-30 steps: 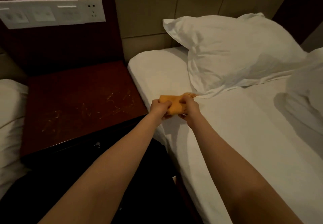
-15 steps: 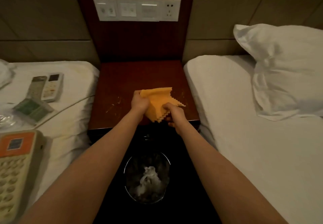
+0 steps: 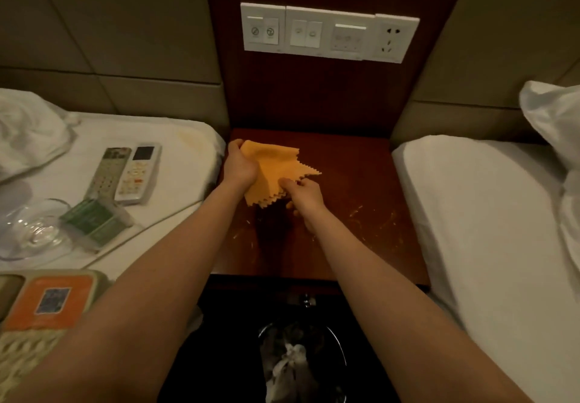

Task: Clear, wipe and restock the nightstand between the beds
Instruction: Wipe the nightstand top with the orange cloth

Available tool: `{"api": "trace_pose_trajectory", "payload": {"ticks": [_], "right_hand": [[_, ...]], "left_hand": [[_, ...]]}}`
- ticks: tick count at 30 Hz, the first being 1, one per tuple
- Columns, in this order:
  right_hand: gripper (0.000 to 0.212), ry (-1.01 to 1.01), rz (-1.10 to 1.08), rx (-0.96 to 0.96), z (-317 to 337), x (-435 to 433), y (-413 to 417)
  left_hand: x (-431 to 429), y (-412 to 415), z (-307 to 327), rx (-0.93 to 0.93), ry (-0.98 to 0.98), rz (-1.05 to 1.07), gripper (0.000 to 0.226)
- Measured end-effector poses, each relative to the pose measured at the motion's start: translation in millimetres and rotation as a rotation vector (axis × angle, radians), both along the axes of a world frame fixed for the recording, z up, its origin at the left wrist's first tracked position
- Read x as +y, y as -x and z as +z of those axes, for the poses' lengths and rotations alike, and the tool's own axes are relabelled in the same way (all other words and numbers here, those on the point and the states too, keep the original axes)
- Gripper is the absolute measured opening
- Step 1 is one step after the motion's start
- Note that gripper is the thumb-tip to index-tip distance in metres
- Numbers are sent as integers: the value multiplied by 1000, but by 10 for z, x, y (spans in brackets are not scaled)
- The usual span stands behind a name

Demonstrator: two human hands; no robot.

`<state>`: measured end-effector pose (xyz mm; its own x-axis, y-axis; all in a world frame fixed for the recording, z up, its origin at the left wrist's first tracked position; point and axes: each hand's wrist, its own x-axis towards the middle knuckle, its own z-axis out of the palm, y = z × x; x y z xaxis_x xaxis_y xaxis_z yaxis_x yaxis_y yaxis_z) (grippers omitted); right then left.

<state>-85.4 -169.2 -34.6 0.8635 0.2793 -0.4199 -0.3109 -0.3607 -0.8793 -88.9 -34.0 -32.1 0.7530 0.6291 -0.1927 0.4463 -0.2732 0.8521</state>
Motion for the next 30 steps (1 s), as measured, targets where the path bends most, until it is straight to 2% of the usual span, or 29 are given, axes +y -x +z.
{"api": "trace_pose_trajectory", "payload": {"ticks": [3,5,8,10,12,15,17,22,30], "right_hand": [[30,96,23,-69,-46,193,-259],[43,299,-16,-111,-73,280,-416],[43,607,-58,-348,-177,398,-601],[36,610,-12,-522,-303,497,-724],[34,578,162,-630,-477,620,-850],[54,650,591,-749,-806,806,-990],[66,686,733,-786,-969,902,-1041],[61,622,759,-860,-1021,1094,-1323],[63,610,763,-825,-1019,1345,-1787]], "left_hand": [[215,-237,-99,17,1,-14,55],[338,-356,-210,35,-34,-26,61],[480,-442,-413,56,-176,-25,62],[511,-458,-537,53,-304,-65,56],[480,-461,-655,37,-383,-189,49],[426,-482,-882,201,-480,-465,53],[467,-530,-1018,335,-619,-532,60],[656,-771,-1055,379,-754,-441,54],[911,-1210,-1070,394,-739,-430,56]]}}
